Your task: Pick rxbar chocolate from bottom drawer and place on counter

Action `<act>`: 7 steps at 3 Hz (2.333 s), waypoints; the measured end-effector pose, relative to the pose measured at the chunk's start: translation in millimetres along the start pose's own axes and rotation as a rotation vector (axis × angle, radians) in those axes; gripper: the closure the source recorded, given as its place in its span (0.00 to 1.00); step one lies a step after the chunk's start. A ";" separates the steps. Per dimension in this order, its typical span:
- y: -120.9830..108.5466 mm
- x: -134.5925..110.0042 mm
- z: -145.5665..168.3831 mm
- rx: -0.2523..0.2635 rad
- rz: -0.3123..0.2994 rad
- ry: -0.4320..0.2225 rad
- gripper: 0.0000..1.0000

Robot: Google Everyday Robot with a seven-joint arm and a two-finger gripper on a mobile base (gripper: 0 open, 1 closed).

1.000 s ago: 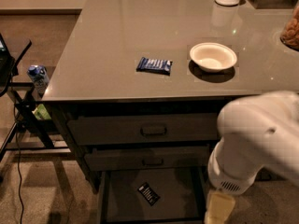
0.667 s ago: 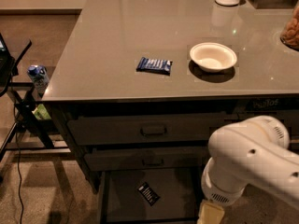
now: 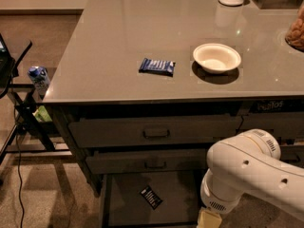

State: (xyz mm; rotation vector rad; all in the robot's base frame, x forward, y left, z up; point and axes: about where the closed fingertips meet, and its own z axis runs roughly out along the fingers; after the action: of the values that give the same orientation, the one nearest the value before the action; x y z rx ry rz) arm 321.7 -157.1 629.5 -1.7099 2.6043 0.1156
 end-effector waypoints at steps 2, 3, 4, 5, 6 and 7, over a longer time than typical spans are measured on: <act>3.4 -12.5 76.5 -0.107 0.059 -0.011 0.00; -2.4 -25.0 115.8 -0.136 0.097 -0.026 0.00; -2.4 -25.0 115.8 -0.136 0.097 -0.026 0.00; -0.3 -24.2 133.2 -0.154 0.121 -0.049 0.00; -5.8 -28.5 173.5 -0.166 0.183 -0.106 0.00; -17.6 -31.3 202.9 -0.165 0.227 -0.158 0.00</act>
Offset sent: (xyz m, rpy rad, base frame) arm 0.0124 0.0392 -0.1378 0.1095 0.1429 -0.1103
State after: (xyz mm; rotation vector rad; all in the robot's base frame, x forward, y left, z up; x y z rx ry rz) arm 346.1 -120.2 428.2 -1.3733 2.7240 0.4625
